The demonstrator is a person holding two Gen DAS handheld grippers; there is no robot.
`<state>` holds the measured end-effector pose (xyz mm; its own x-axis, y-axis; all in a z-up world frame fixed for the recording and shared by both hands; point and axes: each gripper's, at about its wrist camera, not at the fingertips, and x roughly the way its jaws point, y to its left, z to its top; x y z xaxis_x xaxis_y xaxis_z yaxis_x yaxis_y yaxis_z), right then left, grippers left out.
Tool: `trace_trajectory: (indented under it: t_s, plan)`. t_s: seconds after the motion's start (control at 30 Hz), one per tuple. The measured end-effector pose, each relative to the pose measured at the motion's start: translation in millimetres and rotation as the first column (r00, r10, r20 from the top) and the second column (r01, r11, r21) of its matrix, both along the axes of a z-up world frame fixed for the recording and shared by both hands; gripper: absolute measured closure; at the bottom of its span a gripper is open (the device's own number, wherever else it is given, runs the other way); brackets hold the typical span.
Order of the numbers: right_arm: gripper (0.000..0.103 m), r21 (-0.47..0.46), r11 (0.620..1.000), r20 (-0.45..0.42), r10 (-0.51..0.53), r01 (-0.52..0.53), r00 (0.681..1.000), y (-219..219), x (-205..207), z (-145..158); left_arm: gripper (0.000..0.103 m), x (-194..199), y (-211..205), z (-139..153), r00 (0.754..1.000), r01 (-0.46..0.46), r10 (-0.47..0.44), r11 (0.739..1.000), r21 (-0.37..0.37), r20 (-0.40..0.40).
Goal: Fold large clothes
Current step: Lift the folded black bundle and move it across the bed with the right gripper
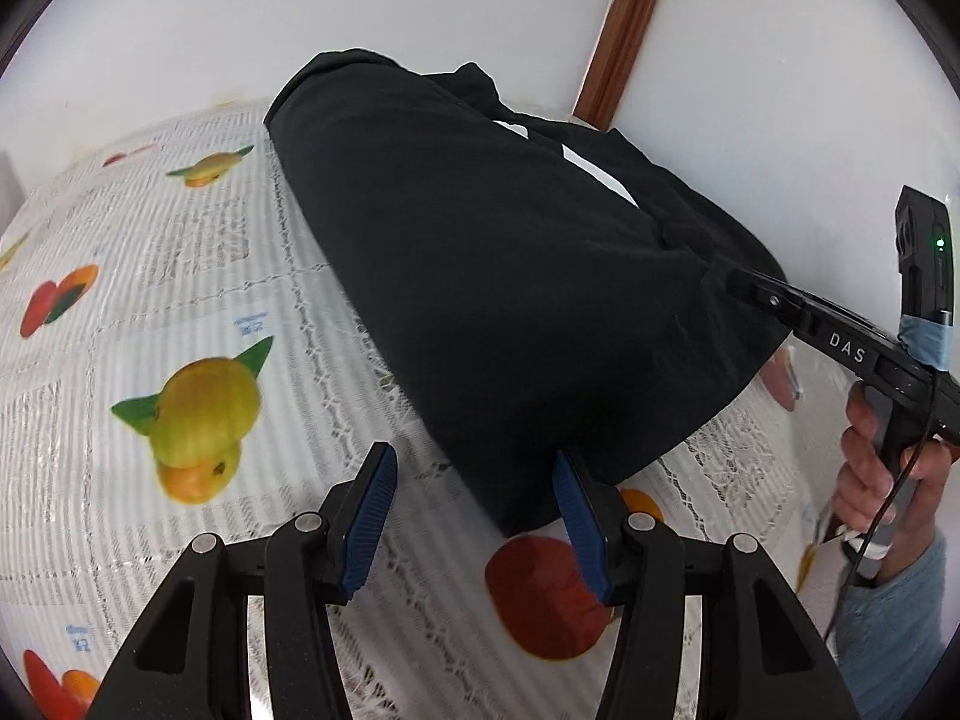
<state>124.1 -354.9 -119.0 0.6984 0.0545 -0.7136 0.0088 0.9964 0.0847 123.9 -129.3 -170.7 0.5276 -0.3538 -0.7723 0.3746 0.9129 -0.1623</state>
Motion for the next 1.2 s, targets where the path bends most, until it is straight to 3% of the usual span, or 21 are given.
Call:
trace_trajectory:
  t_s: [0.1, 0.23, 0.33, 0.4, 0.57, 0.83, 1.03, 1.17, 1.2]
  plan:
    - [0.074, -0.074, 0.996, -0.052, -0.048, 0.044, 0.997, -15.8, 2.9, -13.6, 0.052, -1.1, -10.2, -1.8, 0.999, 0.001, -0.003, 0.999, 0.043, 0.035]
    - [0.074, -0.091, 0.995, -0.106, -0.048, 0.038, 0.993, -21.4, 7.8, -27.8, 0.052, -1.3, -18.4, -2.4, 0.997, -0.015, 0.009, 0.996, 0.083, 0.073]
    - [0.080, -0.125, 0.992, -0.113, -0.038, 0.024, 0.993, -12.4, 11.8, -32.8, 0.069, -3.9, -14.8, -0.4, 0.997, -0.022, 0.017, 0.998, 0.064, 0.080]
    - [0.088, -0.119, 0.993, -0.119, -0.021, 0.007, 0.993, -11.2, 11.5, -33.8, 0.087, -6.5, -9.5, 1.3, 0.995, -0.039, 0.033, 0.998, 0.056, 0.092]
    - [0.091, -0.115, 0.992, -0.135, 0.028, -0.044, 0.990, 5.1, 18.2, -32.3, 0.098, -8.6, 23.3, 4.8, 0.985, -0.137, 0.133, 0.990, 0.033, 0.108]
    - [0.091, -0.050, 0.987, -0.133, 0.144, -0.152, 0.981, 58.2, 29.7, -31.2, 0.099, -18.6, 103.0, 8.6, 0.963, -0.254, 0.256, 0.967, -0.033, 0.085]
    - [0.091, -0.029, 0.965, -0.120, 0.257, -0.262, 0.959, 118.5, 43.2, -31.2, 0.098, -39.6, 163.5, 7.9, 0.928, -0.364, 0.364, 0.931, -0.014, 0.077]
    - [0.091, 0.052, 0.953, -0.114, 0.302, -0.297, 0.947, 139.7, 50.5, -22.7, 0.095, -48.9, 182.9, 6.7, 0.919, -0.390, 0.391, 0.920, -0.031, 0.042]
    - [0.085, 0.062, 0.948, -0.096, 0.316, -0.311, 0.944, 142.9, 49.5, -17.2, 0.094, -50.1, 184.1, 6.7, 0.922, -0.383, 0.385, 0.923, -0.040, 0.038]
